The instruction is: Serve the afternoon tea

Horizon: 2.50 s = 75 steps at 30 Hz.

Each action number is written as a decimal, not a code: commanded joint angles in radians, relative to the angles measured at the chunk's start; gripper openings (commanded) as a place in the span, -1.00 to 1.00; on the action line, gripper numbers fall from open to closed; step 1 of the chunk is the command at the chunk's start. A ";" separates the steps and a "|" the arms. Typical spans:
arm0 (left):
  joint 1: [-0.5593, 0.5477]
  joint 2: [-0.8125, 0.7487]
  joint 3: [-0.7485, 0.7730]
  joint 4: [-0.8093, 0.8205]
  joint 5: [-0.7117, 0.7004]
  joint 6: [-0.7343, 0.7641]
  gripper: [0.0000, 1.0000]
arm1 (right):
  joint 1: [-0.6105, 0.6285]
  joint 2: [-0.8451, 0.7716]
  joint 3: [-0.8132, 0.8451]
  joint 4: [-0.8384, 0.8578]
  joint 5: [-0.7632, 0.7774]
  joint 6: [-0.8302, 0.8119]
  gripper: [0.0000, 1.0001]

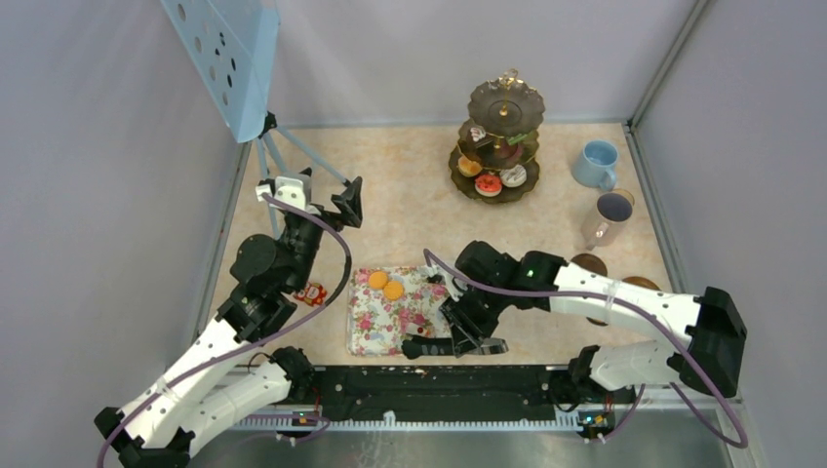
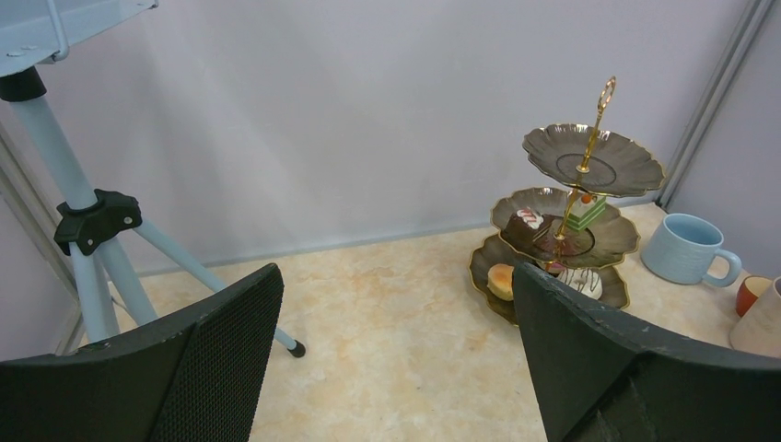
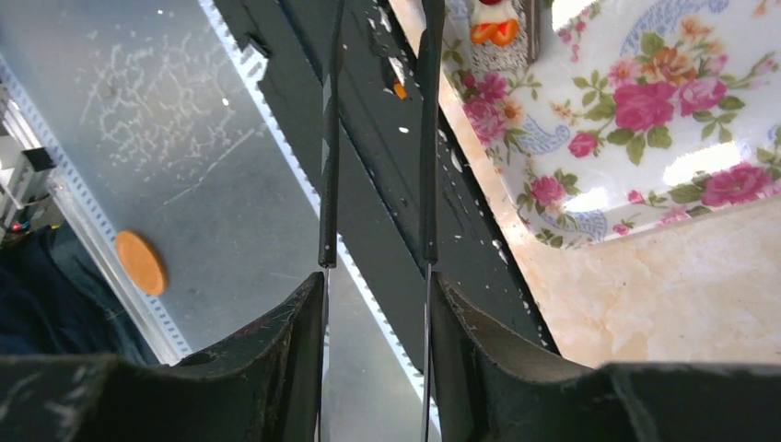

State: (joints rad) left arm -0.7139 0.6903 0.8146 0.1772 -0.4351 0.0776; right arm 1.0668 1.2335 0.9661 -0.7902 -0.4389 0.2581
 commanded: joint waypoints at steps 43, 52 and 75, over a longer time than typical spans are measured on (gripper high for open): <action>0.005 0.003 0.011 0.027 0.017 -0.006 0.97 | -0.048 -0.062 0.086 0.111 0.384 0.073 -0.15; 0.005 0.005 0.012 0.025 0.023 -0.009 0.97 | -0.121 -0.072 0.023 0.075 0.412 0.094 -0.15; 0.005 0.010 0.014 0.022 0.030 -0.014 0.97 | -0.084 0.077 0.013 0.091 0.306 0.038 -0.23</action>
State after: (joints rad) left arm -0.7139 0.7029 0.8146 0.1726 -0.4152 0.0769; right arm 0.9543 1.2846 0.9684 -0.7380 -0.1078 0.3153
